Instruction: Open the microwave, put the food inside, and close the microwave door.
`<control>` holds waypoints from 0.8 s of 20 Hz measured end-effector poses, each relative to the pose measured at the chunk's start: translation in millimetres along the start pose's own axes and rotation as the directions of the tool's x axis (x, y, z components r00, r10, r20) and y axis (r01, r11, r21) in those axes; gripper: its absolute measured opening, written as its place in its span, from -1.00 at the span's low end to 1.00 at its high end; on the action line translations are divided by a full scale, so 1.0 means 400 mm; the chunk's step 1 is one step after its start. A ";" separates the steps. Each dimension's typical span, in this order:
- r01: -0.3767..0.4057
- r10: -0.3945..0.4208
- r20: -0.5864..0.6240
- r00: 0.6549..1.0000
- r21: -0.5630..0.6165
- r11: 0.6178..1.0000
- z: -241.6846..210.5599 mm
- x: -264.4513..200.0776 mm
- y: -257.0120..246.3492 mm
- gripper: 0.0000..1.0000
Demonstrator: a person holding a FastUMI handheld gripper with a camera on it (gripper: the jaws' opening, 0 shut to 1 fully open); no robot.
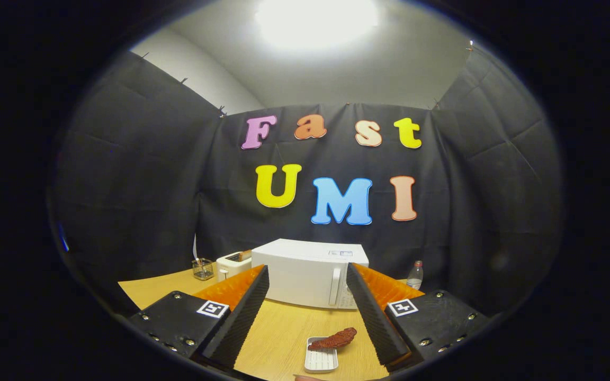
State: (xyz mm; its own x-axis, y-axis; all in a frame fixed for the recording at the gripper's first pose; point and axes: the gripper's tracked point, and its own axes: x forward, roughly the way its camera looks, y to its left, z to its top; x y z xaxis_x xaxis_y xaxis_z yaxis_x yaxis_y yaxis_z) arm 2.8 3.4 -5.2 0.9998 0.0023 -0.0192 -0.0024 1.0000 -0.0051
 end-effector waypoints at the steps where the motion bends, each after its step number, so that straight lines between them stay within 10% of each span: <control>1: 0.001 -0.001 -0.002 1.000 -0.001 1.000 0.000 0.000 0.000 0.87; 16: 0.001 -0.001 -0.004 1.000 0.000 1.000 0.004 0.000 0.009 0.87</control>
State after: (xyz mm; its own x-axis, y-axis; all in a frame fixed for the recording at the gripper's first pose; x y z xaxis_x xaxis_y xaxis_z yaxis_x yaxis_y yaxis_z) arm 2.9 7.1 -3.8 0.9997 0.0009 -0.0236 -0.0010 1.0000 -0.0050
